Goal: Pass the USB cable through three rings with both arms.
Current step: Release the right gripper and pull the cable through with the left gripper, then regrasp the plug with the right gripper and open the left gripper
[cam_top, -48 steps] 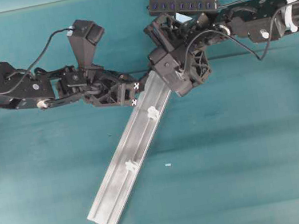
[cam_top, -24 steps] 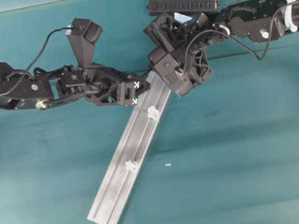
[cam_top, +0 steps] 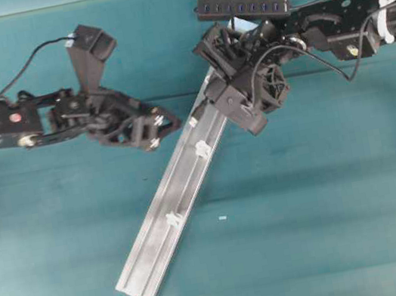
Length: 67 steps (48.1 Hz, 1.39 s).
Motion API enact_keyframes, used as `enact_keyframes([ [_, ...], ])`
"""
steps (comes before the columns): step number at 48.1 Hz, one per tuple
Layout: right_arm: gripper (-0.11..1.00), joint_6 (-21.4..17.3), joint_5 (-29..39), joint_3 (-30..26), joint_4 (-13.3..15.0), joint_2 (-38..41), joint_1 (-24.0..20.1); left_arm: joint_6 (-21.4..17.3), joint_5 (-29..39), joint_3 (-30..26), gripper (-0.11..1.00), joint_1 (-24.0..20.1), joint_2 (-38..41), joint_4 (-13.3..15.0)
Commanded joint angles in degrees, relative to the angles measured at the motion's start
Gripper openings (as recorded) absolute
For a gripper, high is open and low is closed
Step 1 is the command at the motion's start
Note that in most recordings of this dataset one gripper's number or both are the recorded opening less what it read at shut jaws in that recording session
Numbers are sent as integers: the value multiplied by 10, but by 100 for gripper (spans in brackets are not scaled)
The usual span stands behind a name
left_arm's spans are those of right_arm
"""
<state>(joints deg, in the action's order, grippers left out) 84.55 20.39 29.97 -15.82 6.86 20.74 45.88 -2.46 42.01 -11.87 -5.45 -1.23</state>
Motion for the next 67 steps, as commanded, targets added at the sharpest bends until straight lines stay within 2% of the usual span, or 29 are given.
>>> enact_keyframes([
  [1,7,4,10,0,14,-2,-4,-16,19,4,97,1,-84,-3],
  [13,7,8,29,8,40,-4,-13,-22,47,26,97,1,-126,-3],
  [32,7,13,28,8,40,-4,-19,-50,51,67,97,18,-191,-3],
  [45,7,13,30,5,40,5,-28,-47,51,100,97,35,-240,-3],
  [67,7,13,30,0,40,21,-33,-53,48,106,97,48,-261,-3],
])
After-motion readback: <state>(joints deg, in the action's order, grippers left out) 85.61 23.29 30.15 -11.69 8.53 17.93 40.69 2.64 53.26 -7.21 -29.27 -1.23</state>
